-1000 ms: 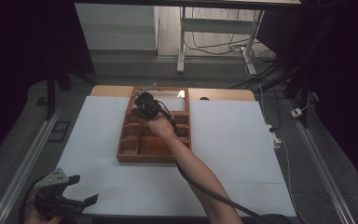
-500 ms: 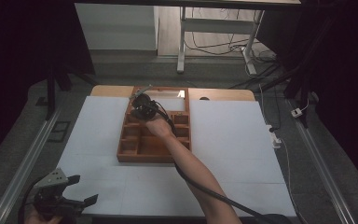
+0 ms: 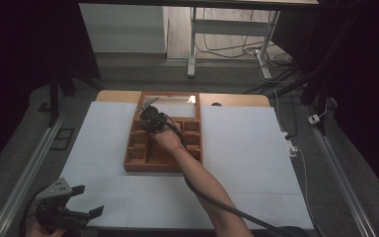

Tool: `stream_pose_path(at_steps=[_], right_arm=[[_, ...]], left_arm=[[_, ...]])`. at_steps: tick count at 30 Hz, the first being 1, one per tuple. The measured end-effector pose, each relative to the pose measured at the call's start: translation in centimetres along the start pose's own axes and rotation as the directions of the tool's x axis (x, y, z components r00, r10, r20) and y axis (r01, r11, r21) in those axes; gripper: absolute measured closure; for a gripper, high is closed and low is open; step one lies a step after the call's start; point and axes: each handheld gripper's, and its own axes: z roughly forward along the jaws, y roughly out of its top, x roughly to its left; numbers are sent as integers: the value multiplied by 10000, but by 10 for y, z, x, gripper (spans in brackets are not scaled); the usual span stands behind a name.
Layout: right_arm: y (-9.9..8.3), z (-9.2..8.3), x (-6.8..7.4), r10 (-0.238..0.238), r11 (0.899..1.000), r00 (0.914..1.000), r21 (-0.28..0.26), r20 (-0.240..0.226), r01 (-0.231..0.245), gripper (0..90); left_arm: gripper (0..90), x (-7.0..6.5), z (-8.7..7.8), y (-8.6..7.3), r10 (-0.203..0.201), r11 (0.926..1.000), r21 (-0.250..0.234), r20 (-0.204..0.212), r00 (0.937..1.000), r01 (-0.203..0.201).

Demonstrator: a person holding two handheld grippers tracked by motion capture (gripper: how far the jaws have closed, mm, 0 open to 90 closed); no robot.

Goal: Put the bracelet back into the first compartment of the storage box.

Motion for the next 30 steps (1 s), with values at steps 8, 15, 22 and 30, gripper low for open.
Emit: stream_pose_path(at_steps=[8,15,22,30], right_arm=[[-5,8,2,85,9998,10000,205,-40,-84,886],[-4,9,2,93,9998,10000,197,34,-93,836],[0,5,1,165,9998,9999,75,-3,-165,771],[7,-3,2,233,9997,9997,-67,-16,-234,658]], left_arm=[[8,0,0,0,25,10000,1,-13,10000,-25],[8,0,0,0,29,10000,-11,-17,10000,-29],[8,0,0,0,57,10000,19,6,10000,-57],[8,0,0,0,102,9999,25,-7,9999,-102]])
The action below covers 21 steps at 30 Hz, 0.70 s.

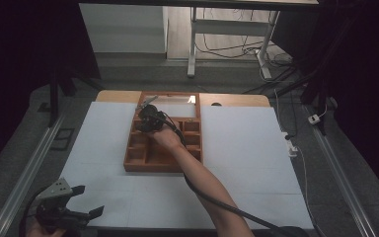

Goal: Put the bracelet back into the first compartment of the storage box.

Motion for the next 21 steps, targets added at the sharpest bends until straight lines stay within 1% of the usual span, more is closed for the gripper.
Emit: stream_pose_path(at_steps=[3,4,5,6,7,8,9,10,11,12,13,15,16,17,19,21], right_arm=[[2,-2,2,-26,10000,9999,-69,-114,25,605],[3,-3,3,-90,10000,9999,22,-96,90,580],[3,-3,3,-64,10000,9998,-24,-191,63,562],[4,-5,4,-106,9999,9998,83,-190,107,547],[5,-5,5,-68,10000,9996,70,-278,70,530],[6,-7,5,-173,9997,9997,159,-182,176,511],[6,-8,6,-182,9998,9994,61,-290,183,498],[7,-10,6,-205,9998,9994,82,-274,207,483],[8,-12,7,-124,9999,9993,51,-366,126,465],[9,-14,7,-94,9999,9994,97,-322,97,448],[10,-16,7,-13,10000,9992,25,-391,14,428],[10,-20,9,304,9995,9977,-112,-602,-311,385],[11,-23,9,334,9994,9978,-50,-571,-338,365],[11,-25,10,340,9993,9971,-124,-685,-350,345],[11,-29,11,198,9996,9975,-208,-682,-213,306],[11,-33,12,324,9990,9958,-295,-852,-350,266]], left_arm=[[8,0,0,0,-3,10000,-28,-5,10000,3],[8,0,0,0,2,10000,-33,-5,10000,-2],[8,0,0,0,3,10000,-23,4,10000,-3],[8,0,0,0,5,10000,-27,2,10000,-5],[8,0,0,0,8,10000,-30,0,10000,-8],[8,0,0,0,9,10000,-46,-15,10000,-9],[8,0,0,0,10,10000,-49,-14,10000,-10],[8,0,0,0,8,10000,-50,-15,10000,-8],[8,0,0,0,9,10000,-51,-17,10000,-9],[8,0,0,0,14,10000,-51,-21,10000,-14],[8,0,0,0,18,10000,-52,-25,10000,-18],[8,0,0,0,19,10000,-52,-22,10000,-19],[8,0,0,0,20,10000,-48,-19,10000,-20],[8,0,0,0,25,10000,-46,-23,10000,-25],[8,-1,0,0,32,10000,-53,-67,10000,-33],[8,-1,0,0,32,10000,-51,-75,10000,-32]])
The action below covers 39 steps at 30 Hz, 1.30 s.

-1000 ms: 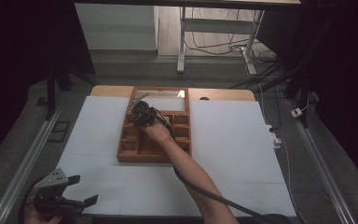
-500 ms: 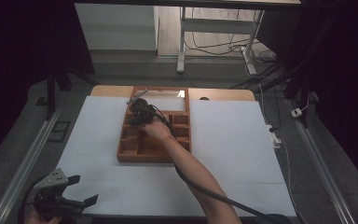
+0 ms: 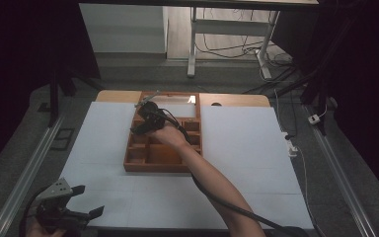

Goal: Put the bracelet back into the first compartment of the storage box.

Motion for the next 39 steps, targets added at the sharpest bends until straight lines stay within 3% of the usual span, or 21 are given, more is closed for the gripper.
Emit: stream_pose_path(at_steps=[8,18,22,39], right_arm=[[-3,-18,2,83,10000,9999,-37,-149,-83,121],[-12,-42,11,-210,9993,9995,-318,-222,203,45],[-16,-53,13,-592,9981,9981,-167,-148,590,1],[-46,-90,20,-551,9969,9985,-565,-15,549,0]], left_arm=[[8,0,0,0,2,10000,5,-2,10000,-2],[8,0,0,1,-82,10000,35,54,10000,82],[8,0,1,1,-111,9999,57,42,9999,111],[8,0,1,1,-117,9999,77,21,9999,117]])
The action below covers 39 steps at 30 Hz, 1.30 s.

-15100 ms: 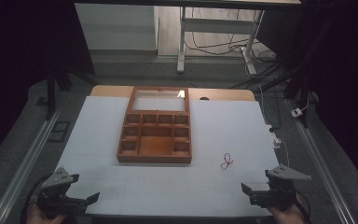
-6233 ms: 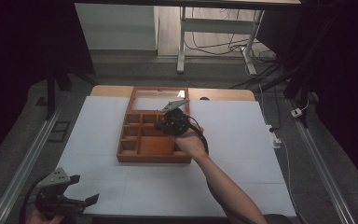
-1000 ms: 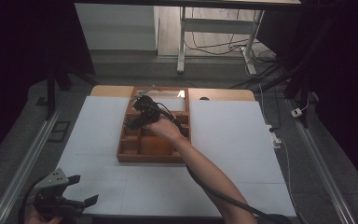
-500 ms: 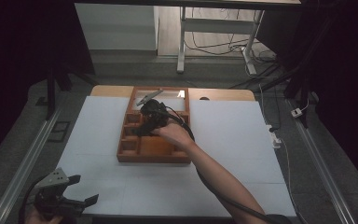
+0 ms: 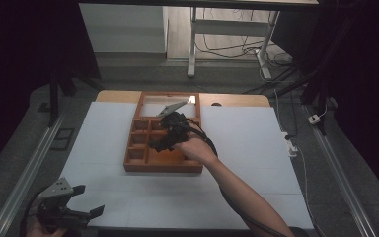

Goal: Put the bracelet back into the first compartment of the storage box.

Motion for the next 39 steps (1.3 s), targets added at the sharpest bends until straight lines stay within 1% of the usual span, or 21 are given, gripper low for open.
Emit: stream_pose_path(at_steps=[1,2,9,10,12,13,15,18,19,22,25,32,35,39], right_arm=[[-1,-3,0,-63,9998,10000,195,26,62,0],[-4,-4,1,1,10000,10000,23,-20,-1,0],[-20,-21,2,-28,10000,10000,-84,83,29,0],[-22,-24,3,71,9999,9999,-152,112,-69,0],[-28,-31,3,76,9997,9998,-216,166,-73,0],[-31,-33,3,186,9992,9998,-357,104,-182,0],[-37,-40,3,278,9987,9996,-432,-10,-278,0],[-48,-50,3,440,9977,9990,-517,26,-438,0],[-51,-54,3,421,9976,9991,-551,60,-417,0],[-60,-64,4,575,9966,9982,-595,191,-563,0],[-68,-74,5,473,9973,9982,-579,362,-452,0],[-90,-101,10,596,9961,9957,-685,706,-547,0],[-102,-115,12,774,9940,9930,-838,890,-700,0],[-116,-133,15,1028,9920,9873,-861,1211,-927,0]], left_arm=[[8,0,0,0,0,10000,2,-5,10000,0],[8,0,0,0,3,10000,4,-13,10000,-3],[7,0,0,0,-24,10000,31,-37,10000,25],[7,0,0,0,-29,10000,28,-37,10000,29],[7,0,0,0,-29,10000,21,-41,10000,29],[7,0,0,0,-36,10000,26,-42,10000,37],[8,0,1,0,-58,10000,50,-45,10000,58],[7,0,1,1,-83,9999,69,-41,10000,84],[7,0,1,1,-79,9999,82,-48,10000,80],[7,0,1,1,-72,9999,89,-69,10000,73],[7,0,1,1,-67,9999,110,-82,9999,68],[7,0,2,1,-59,9998,186,-98,9999,61],[8,-1,2,1,-21,9997,226,-138,9999,24],[8,-1,3,2,10,9996,266,-158,9999,-6]])
